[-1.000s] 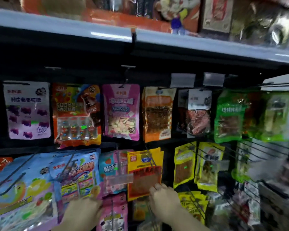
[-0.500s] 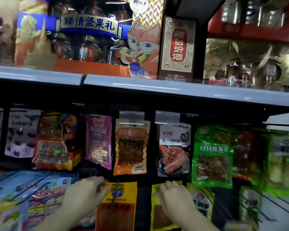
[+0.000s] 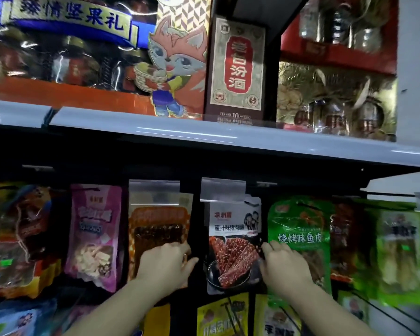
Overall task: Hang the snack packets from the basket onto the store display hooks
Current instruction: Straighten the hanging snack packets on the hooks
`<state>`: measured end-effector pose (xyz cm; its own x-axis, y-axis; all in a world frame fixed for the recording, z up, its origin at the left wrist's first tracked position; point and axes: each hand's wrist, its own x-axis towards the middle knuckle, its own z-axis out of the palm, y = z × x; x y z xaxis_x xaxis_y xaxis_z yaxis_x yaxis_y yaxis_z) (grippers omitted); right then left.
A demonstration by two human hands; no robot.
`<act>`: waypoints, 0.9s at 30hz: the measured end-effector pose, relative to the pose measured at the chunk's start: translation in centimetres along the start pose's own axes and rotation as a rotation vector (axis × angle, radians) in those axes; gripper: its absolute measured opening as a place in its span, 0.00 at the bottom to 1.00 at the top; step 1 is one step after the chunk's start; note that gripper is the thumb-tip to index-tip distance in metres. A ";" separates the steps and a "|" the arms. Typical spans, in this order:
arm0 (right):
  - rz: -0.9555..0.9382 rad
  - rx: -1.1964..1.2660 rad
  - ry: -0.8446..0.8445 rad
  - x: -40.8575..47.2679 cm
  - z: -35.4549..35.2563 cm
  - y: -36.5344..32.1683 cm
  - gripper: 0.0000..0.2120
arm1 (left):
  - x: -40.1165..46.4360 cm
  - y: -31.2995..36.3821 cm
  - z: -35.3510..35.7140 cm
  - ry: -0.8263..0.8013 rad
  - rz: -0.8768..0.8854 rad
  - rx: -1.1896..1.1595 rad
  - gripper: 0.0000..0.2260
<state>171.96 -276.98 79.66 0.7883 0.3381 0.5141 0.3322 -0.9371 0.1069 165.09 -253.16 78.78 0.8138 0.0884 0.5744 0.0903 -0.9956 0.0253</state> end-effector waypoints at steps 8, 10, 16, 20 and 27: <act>0.071 -0.045 0.008 4.0 2.7 0.2 0.26 | 6.2 0.8 2.7 -0.054 -0.069 -0.114 0.20; 0.058 -0.068 0.025 4.7 3.3 0.3 0.27 | 7.0 0.9 3.2 -0.049 -0.095 -0.157 0.18; 0.035 -0.062 0.042 7.1 4.7 0.0 0.28 | 8.5 1.7 4.6 0.010 -0.175 -0.238 0.13; -0.007 -0.044 0.030 8.9 4.9 0.0 0.27 | 10.2 1.6 5.9 -0.036 -0.258 -0.291 0.15; -0.069 -0.038 -0.013 10.3 5.8 0.7 0.18 | 12.8 1.0 7.4 -0.076 -0.257 -0.319 0.16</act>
<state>183.30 -273.59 80.14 0.7712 0.4026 0.4931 0.3658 -0.9142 0.1743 179.80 -252.75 80.12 0.8294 0.3251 0.4543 0.1231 -0.8996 0.4190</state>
